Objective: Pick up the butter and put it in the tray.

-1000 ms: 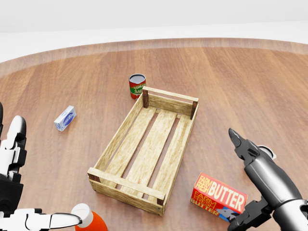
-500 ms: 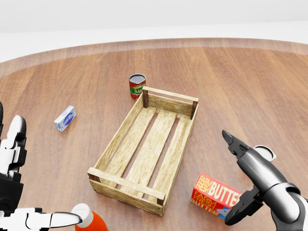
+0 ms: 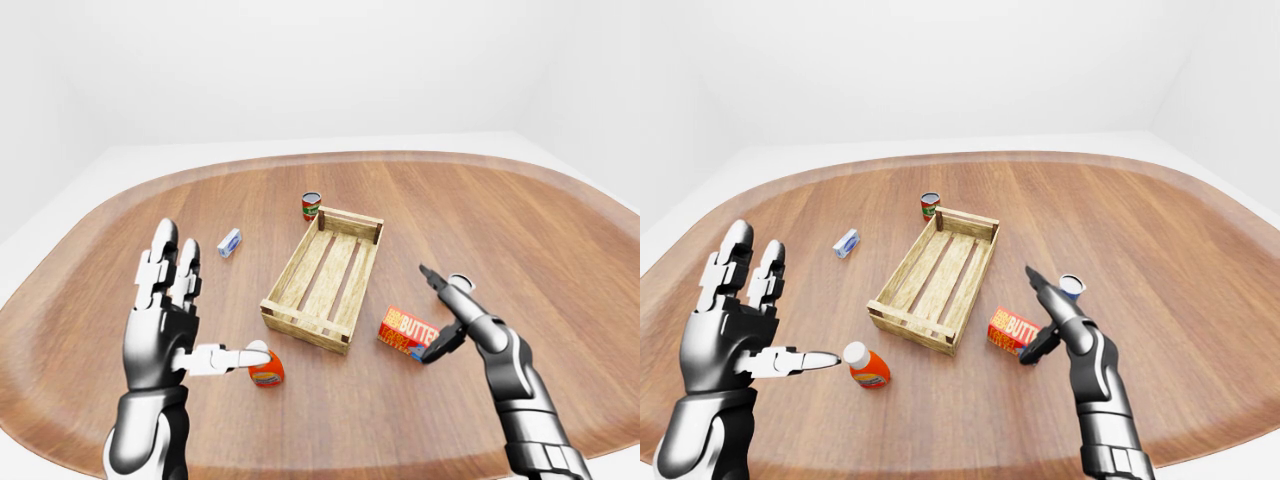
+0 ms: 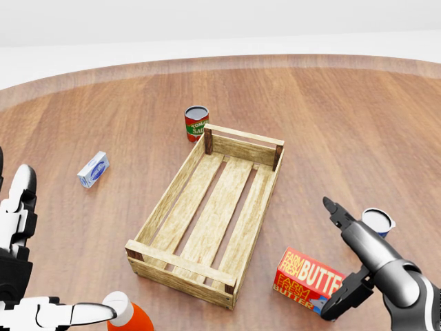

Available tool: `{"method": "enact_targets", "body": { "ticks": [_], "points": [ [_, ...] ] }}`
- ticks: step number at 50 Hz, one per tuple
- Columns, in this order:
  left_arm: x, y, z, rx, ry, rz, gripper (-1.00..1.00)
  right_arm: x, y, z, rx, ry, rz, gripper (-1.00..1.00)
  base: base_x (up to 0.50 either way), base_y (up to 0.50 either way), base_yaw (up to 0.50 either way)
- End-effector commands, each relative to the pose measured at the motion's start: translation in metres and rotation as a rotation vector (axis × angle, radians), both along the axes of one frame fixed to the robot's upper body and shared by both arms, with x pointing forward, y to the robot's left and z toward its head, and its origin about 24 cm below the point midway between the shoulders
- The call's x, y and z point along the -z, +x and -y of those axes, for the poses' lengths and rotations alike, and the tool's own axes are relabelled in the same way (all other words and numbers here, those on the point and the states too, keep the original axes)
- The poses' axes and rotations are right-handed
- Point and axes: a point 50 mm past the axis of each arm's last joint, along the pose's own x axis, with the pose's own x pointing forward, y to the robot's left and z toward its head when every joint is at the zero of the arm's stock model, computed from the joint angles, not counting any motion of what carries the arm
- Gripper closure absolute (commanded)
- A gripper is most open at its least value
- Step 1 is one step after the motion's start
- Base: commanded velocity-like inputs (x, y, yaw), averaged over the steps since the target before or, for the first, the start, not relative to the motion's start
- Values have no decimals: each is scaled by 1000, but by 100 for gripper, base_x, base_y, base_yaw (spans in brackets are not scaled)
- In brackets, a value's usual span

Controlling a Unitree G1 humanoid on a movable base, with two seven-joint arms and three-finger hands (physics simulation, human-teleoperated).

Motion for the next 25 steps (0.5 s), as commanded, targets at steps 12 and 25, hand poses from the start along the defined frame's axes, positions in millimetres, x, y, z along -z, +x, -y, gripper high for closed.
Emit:
{"method": "enact_targets", "body": {
  "ticks": [12, 25],
  "points": [
    [1, 1, 0, 1, 1, -4, -100, 31, 2, 5, 68, 34, -99, -98, 0, 0, 0],
    [2, 2, 0, 1, 0, -11, -100, 43, 2, 11, 101, 37, -148, -98, 0, 0, 0]
  ]
}}
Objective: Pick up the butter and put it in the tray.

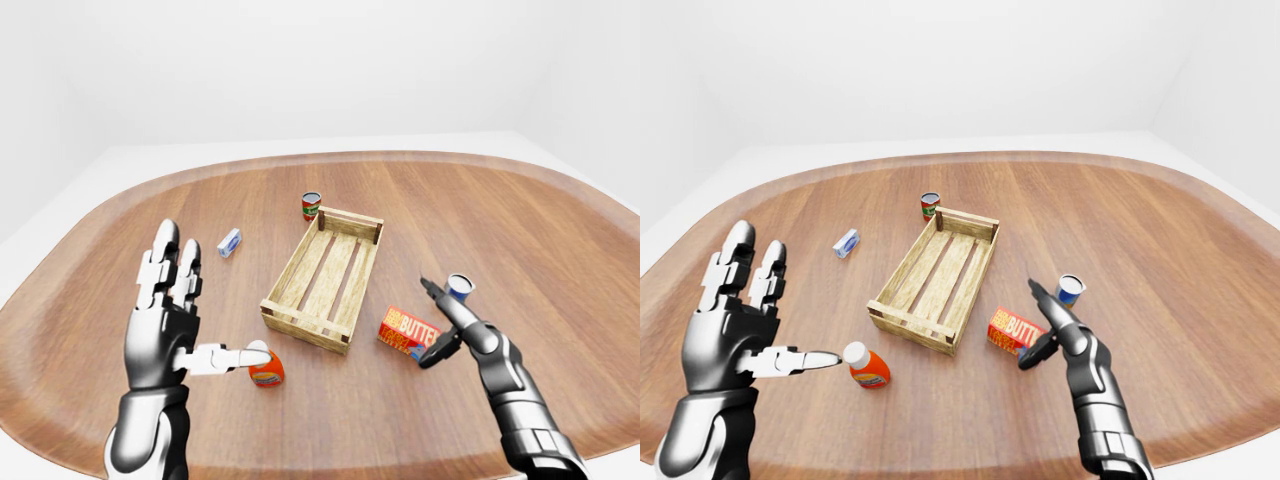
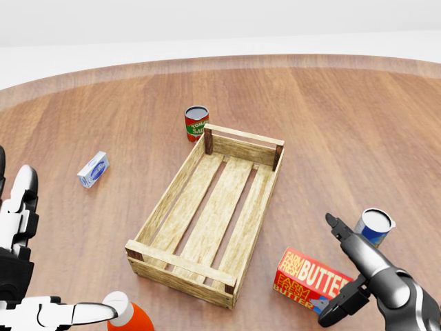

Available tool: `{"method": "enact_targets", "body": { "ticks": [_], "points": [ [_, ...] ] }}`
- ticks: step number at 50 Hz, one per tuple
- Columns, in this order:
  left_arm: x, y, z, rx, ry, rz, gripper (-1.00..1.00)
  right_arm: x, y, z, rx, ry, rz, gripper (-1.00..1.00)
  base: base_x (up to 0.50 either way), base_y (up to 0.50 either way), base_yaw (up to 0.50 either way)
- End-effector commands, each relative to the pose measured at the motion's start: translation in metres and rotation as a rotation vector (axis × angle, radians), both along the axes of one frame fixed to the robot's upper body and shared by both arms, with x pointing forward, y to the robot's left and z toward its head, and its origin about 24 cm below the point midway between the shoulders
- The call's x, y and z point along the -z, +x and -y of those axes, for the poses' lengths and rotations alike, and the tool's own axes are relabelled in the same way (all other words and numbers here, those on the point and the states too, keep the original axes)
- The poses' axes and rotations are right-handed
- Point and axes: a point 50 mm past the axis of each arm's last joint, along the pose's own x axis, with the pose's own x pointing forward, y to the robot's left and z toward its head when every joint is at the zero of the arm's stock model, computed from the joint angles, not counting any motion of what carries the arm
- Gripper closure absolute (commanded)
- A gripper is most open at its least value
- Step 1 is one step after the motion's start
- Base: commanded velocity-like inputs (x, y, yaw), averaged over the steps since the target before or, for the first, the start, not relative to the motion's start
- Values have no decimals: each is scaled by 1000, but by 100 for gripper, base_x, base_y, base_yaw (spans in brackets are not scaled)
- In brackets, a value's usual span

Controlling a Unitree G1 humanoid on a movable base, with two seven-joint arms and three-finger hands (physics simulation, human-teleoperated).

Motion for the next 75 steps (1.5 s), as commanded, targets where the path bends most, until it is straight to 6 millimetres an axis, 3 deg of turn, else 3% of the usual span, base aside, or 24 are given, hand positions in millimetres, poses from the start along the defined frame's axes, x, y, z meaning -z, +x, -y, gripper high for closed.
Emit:
{"method": "enact_targets", "body": {
  "ticks": [1, 38, 75],
  "points": [
    [0, 1, 0, -1, 0, -1, -100, 11, -1, 5, 30, 3, -44, -98, 0, 0, 0],
    [1, 2, -1, -2, -1, -1, -100, 43, 0, 14, 147, 5, -184, -98, 0, 0, 0],
    [0, 2, -1, -3, -3, -1, -100, 47, 8, 18, 202, -20, -252, -98, 0, 0, 0]
  ]
}}
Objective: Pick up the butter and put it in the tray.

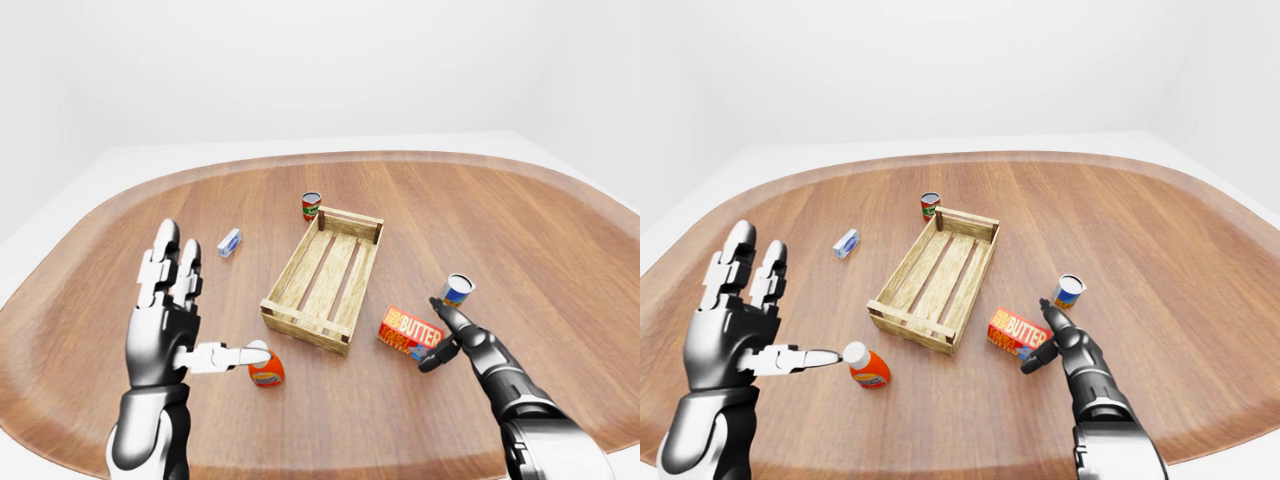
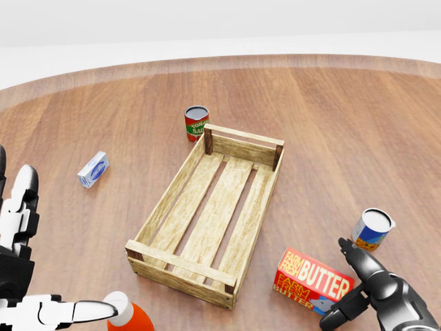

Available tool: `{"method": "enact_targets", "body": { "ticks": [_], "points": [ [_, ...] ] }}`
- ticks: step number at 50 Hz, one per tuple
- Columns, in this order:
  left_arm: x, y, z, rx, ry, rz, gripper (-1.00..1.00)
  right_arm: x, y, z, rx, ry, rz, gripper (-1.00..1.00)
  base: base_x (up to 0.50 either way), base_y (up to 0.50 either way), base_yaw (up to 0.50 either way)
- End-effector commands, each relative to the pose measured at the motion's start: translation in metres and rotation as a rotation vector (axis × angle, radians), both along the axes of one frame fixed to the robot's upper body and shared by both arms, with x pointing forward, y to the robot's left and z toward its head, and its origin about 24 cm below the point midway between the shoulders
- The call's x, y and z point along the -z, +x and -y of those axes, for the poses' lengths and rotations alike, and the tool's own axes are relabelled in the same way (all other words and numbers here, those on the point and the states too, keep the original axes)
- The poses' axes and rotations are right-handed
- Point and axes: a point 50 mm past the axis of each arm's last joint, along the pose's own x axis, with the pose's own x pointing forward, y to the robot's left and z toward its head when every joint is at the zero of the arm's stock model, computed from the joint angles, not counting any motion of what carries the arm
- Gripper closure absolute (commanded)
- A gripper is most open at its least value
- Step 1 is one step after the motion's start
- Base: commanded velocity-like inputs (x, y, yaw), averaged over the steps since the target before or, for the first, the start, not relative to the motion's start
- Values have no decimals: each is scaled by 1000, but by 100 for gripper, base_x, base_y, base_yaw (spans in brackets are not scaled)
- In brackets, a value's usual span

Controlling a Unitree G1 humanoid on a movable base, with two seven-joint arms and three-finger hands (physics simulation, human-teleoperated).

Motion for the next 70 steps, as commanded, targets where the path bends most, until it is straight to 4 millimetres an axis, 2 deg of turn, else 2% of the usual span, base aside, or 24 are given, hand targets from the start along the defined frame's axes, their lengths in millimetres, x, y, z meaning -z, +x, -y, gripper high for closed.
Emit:
{"method": "enact_targets", "body": {
  "ticks": [1, 8, 9, 10, 11, 12, 13, 14, 36, 43, 56, 70],
  "points": [
    [-1, 0, 0, 0, 0, 4, -100, 2, 1, 2, 24, -6, -23, -98, 0, 0, 0],
    [-1, 0, 0, 0, 2, 2, -100, 3, 1, 2, 35, -13, -27, -100, 0, 0, 0],
    [-1, 0, 0, 0, 2, 5, -100, 3, 1, 1, 34, -14, -28, -57, 0, 0, 0],
    [0, -1, 0, 1, 1, 1, -100, 3, 1, 1, 33, -15, -24, -33, 0, 0, 0],
    [-1, -1, 0, 0, 1, 3, -100, 2, 2, 1, 34, -14, -22, -33, 0, 0, 0],
    [-1, -1, 0, 0, 1, 4, -100, 2, 2, 1, 34, -15, -21, -8, 0, 0, 0],
    [-1, -1, 1, 1, 1, 3, -100, 1, 2, 1, 32, -13, -16, 61, 0, 0, 0],
    [0, -1, 1, 1, 1, -1, -100, 1, 2, 1, 30, -16, -15, 100, 0, 0, 0],
    [2, -1, 3, 7, 5, -12, -100, -7, 8, 1, -3, -22, 16, 100, 0, 0, 0],
    [3, -1, 3, 7, 4, -15, -100, -33, 17, -5, -131, -38, 119, 100, 0, 0, 0],
    [4, -1, 4, 9, 5, -22, -100, -77, 10, -17, -358, -156, 191, 100, 0, 0, 0],
    [4, 0, 3, 7, 4, -23, -100, -121, 5, -18, -451, -353, 212, 100, 0, 0, 0]
  ]
}}
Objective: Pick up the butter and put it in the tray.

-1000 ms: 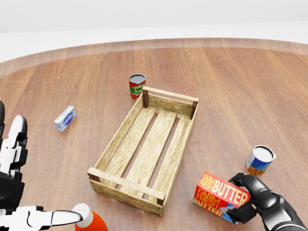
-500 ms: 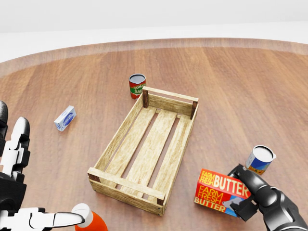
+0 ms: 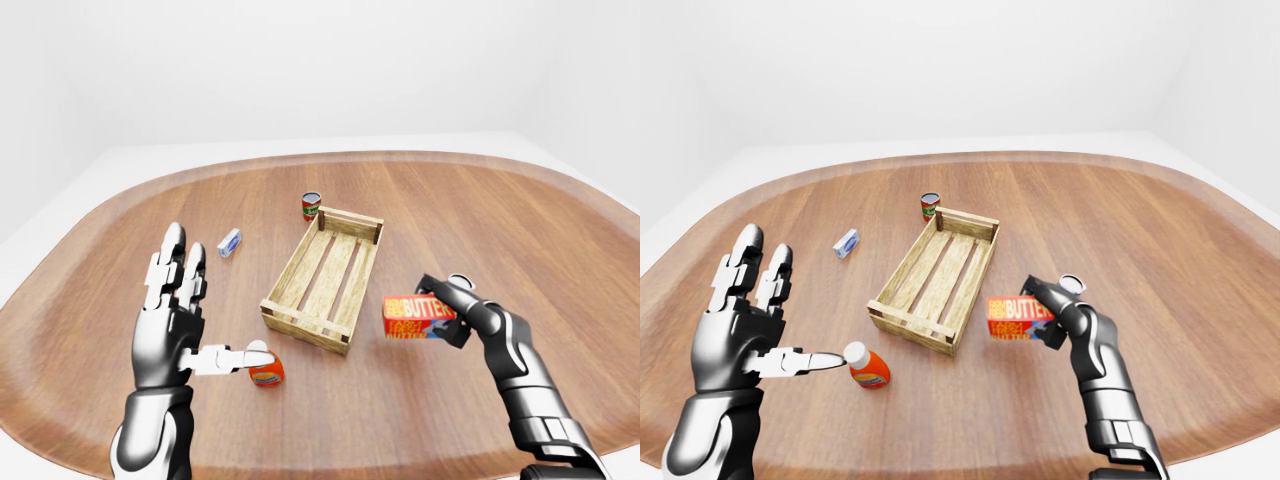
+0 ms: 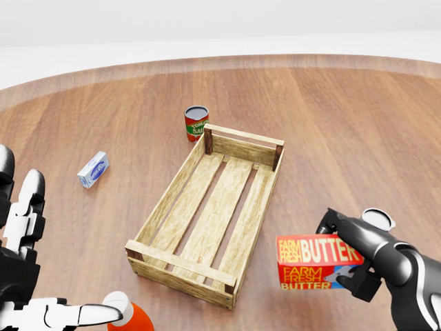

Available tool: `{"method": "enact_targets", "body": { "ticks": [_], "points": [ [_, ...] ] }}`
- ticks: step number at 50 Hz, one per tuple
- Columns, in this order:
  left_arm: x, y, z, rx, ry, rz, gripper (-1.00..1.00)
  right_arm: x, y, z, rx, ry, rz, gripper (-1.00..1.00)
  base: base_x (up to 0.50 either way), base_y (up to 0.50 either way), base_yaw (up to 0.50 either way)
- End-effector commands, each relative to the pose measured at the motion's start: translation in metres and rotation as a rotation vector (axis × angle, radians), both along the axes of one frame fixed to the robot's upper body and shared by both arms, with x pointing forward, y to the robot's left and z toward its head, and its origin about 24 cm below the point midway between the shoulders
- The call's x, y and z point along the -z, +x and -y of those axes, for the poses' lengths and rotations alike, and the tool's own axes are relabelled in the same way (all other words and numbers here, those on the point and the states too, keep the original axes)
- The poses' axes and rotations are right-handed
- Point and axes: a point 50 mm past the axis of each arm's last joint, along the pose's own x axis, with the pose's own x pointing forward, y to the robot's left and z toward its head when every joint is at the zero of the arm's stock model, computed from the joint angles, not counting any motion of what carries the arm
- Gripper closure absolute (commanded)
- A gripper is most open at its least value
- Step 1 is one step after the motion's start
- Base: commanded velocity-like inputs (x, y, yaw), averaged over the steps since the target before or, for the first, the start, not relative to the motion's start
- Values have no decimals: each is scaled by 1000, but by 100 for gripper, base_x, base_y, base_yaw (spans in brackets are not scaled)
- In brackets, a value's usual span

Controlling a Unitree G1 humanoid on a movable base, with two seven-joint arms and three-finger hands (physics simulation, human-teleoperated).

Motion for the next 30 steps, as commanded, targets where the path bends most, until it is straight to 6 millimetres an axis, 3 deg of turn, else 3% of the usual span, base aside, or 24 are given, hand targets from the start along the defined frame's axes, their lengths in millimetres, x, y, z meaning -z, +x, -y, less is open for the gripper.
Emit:
{"method": "enact_targets", "body": {
  "ticks": [1, 11, 30],
  "points": [
    [0, 1, 0, -1, 0, -1, -100, -44, -2, 0, -45, -153, 107, 100, 0, 0, 0],
    [0, 1, 0, -1, 0, -1, -100, -69, 8, -8, -56, -214, 199, 100, 0, 0, 0],
    [-1, 1, -1, -4, -1, 4, -100, -99, 34, -28, -109, -164, 291, 100, 0, 0, 0]
  ]
}}
